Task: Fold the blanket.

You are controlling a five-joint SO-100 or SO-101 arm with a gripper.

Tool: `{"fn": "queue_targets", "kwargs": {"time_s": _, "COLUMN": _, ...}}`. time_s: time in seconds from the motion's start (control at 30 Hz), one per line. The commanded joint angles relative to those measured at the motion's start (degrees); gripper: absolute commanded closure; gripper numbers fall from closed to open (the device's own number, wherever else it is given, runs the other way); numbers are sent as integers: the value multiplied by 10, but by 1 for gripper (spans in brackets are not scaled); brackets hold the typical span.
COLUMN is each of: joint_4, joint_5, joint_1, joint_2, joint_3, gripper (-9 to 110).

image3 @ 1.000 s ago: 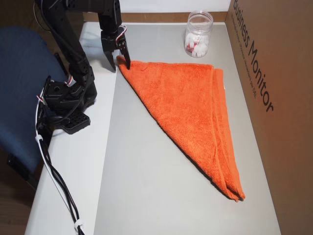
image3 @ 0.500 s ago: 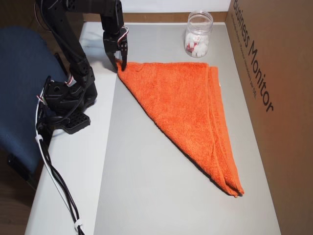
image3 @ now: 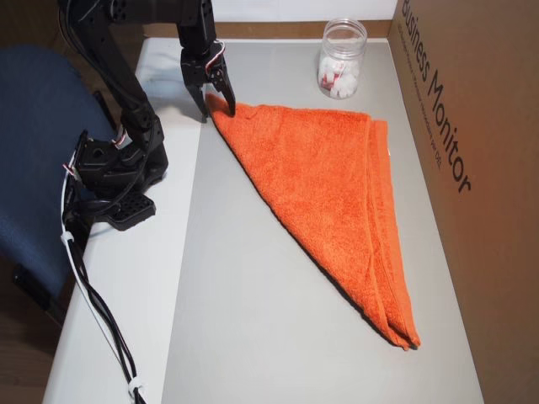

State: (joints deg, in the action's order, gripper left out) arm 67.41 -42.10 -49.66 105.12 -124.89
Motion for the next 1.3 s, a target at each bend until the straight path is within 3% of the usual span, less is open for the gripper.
{"fn": "queue_targets", "kwargs": {"time_s": 0.0, "joint_4": 16, "joint_5": 6, "joint_1": 1, "joint_2": 44, "joint_3": 21, "gripper": 77}}
{"fn": "queue_targets", "kwargs": {"time_s": 0.43, "joint_4": 11, "joint_5": 2, "joint_1": -65, "joint_2": 74, "joint_3": -25, "gripper": 77}}
{"fn": "queue_targets", "kwargs": {"time_s": 0.73, "joint_4": -69, "joint_5": -3, "joint_1": -83, "joint_2": -18, "joint_3": 0, "gripper": 78}}
{"fn": "queue_targets", "kwargs": {"time_s": 1.27, "joint_4": -78, "joint_5": -4, "joint_1": -65, "joint_2": -83, "joint_3": 28, "gripper": 94}}
